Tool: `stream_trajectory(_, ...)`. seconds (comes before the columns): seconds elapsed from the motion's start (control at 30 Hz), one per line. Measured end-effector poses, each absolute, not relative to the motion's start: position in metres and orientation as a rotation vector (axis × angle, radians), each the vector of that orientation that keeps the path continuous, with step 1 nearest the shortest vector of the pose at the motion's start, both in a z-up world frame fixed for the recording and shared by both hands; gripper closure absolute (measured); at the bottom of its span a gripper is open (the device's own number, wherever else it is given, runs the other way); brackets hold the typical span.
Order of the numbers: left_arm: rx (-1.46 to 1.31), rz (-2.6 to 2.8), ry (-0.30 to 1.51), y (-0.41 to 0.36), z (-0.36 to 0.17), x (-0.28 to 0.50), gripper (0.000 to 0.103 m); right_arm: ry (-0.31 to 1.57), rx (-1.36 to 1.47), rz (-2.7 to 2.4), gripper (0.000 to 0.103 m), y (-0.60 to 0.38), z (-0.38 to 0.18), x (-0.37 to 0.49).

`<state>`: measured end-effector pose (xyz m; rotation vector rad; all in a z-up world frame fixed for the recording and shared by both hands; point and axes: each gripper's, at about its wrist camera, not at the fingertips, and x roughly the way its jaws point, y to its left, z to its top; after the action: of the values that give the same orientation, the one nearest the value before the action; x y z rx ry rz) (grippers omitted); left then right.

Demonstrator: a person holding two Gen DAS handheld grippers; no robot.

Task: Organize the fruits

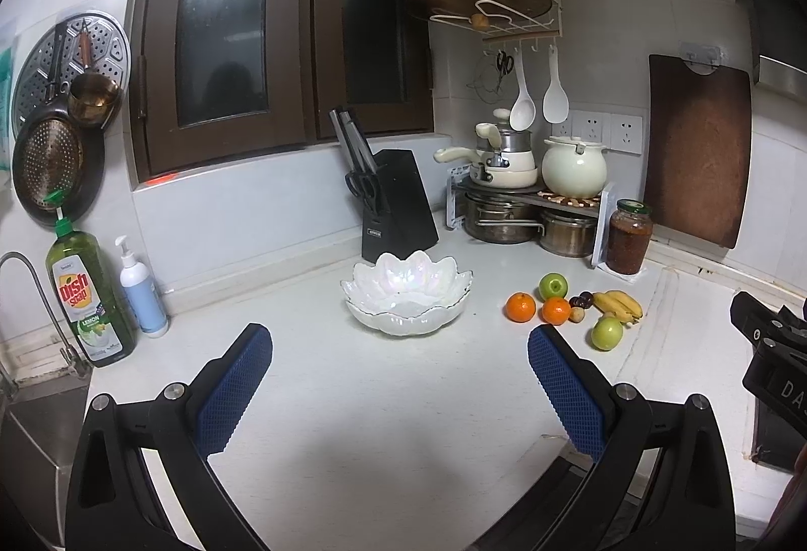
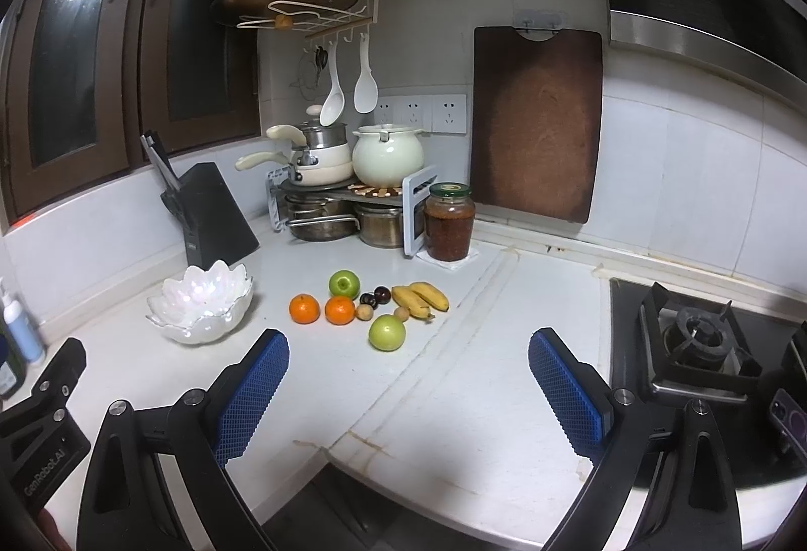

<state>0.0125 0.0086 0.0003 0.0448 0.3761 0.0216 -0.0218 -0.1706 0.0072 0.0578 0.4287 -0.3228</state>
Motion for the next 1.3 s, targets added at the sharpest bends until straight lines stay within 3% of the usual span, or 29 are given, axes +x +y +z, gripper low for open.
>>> stream_trajectory(1.1,0.061,-0.074,0.385,0.023,-0.009,0.035,0.0,0.47,0.072,-0.346,0.006,-0.157,-0.002,-0.003)
stream_trajectory(1.3,0.089,-0.133,0.407,0.023,-0.018,0.05,0.006,0.492,0.069,-0.374,0.006,-0.151,-0.011,0.008)
